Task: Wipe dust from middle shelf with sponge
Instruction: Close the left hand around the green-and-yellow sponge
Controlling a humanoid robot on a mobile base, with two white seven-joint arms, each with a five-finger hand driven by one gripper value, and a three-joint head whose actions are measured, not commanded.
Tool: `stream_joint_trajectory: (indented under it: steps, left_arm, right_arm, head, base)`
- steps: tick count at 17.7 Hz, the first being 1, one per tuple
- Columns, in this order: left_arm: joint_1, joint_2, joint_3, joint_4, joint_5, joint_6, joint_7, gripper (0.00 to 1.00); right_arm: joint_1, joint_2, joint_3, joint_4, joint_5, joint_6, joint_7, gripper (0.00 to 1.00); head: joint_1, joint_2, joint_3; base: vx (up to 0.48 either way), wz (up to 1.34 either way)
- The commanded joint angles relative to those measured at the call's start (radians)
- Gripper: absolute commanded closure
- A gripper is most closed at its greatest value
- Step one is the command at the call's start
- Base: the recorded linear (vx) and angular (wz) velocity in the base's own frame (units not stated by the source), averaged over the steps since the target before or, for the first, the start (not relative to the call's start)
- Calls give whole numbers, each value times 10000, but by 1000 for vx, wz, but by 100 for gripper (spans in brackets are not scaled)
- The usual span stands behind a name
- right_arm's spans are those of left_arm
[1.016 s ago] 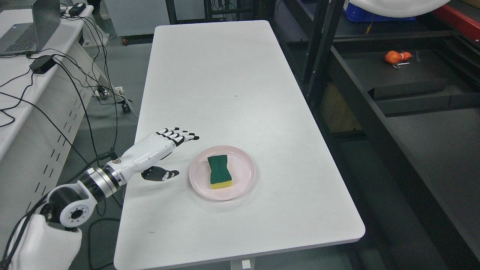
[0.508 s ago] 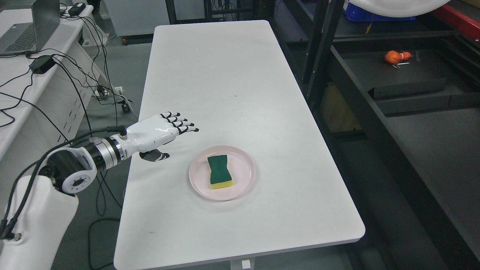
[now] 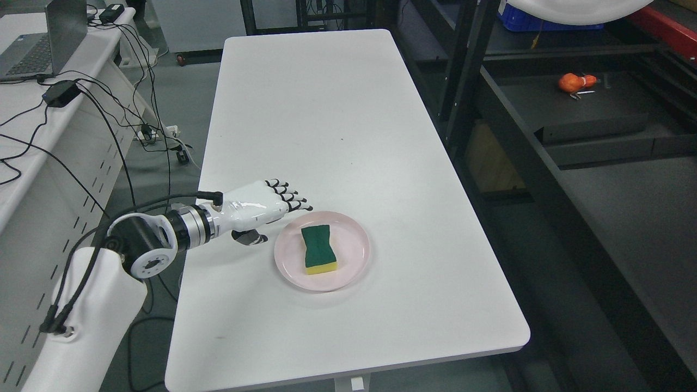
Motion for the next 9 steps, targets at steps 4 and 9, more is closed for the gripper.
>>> stream_joint_trajectory:
  steps: [4, 9]
  left_arm:
    - [-523, -1245, -962, 985, -845, 8, -4, 15]
    - [-601, -1704, -1421, 1154, -1000, 23, -4, 16]
  right_arm:
    - [-14, -175, 0, -174, 0, 724, -8, 0]
    - [2, -175, 0, -174, 0, 739, 7, 0]
  head:
    - [0, 0, 0]
    - [0, 0, 0]
  base:
    - [0, 0]
    - [0, 0]
